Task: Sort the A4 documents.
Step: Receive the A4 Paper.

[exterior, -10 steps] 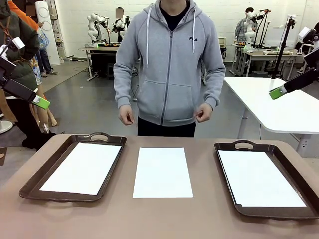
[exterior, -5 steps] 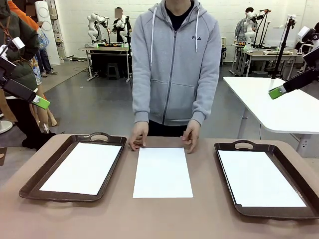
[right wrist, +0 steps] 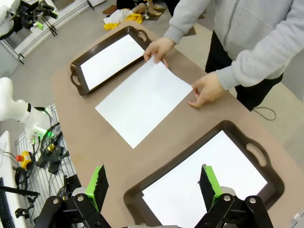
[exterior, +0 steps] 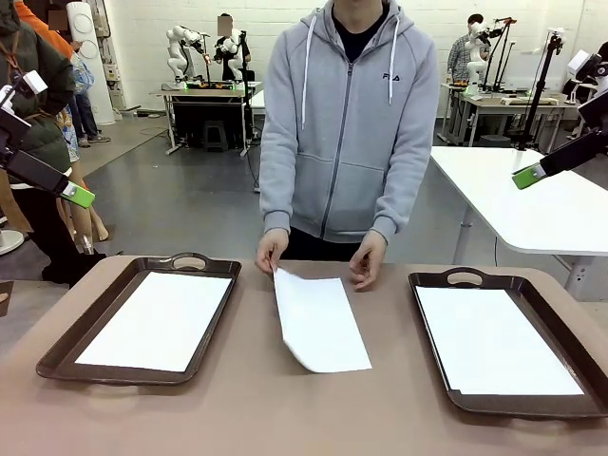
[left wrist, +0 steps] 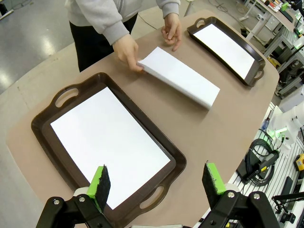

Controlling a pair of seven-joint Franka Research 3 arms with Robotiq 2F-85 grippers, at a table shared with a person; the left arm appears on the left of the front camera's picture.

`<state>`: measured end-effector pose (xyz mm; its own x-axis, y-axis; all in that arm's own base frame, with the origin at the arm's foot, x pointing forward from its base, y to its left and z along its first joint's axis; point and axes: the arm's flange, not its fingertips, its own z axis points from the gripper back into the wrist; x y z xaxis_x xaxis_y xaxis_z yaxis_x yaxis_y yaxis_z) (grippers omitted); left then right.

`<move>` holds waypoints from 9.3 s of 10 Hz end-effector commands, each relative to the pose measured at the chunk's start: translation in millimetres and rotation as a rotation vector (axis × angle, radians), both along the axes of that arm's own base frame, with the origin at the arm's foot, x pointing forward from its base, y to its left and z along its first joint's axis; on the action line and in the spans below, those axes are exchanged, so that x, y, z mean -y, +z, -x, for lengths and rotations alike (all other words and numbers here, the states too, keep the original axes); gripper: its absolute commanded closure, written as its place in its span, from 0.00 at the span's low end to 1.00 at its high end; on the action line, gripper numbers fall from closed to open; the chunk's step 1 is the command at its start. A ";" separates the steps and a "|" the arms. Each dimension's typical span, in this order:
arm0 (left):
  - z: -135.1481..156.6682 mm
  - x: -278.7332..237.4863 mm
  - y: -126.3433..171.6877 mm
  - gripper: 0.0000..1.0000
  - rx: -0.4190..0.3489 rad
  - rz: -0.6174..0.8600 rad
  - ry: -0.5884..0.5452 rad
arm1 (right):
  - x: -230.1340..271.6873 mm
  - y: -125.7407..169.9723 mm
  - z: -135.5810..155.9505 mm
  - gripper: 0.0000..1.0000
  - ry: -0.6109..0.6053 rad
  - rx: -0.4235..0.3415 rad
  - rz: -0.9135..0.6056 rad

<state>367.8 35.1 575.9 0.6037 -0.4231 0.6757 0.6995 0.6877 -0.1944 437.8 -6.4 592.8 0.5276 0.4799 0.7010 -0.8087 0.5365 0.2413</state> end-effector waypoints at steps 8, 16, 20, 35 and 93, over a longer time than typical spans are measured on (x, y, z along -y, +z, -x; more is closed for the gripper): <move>0.5 0.7 0.1 0.00 0.000 -0.005 0.004 | -0.6 0.1 1.1 0.00 0.012 0.005 -0.010; 0.5 0.7 0.1 0.00 0.000 -0.005 0.004 | -0.6 0.1 1.1 0.00 0.012 0.005 -0.010; 0.5 0.7 0.1 0.00 0.000 -0.005 0.004 | -0.6 0.1 1.1 0.00 0.012 0.005 -0.010; -9.3 8.0 -7.5 0.00 -0.018 0.063 -0.002 | -0.6 0.1 1.1 0.00 0.012 0.005 -0.010; -222.4 234.9 -180.8 1.00 -0.826 0.838 -0.011 | -0.6 0.1 1.1 0.00 0.012 0.005 -0.010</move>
<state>588.9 -196.1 394.9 0.9872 -0.0569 0.1488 0.1548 0.1223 -0.9803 437.5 -5.7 593.1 0.5268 0.4816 0.7004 -0.8095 0.5356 0.2405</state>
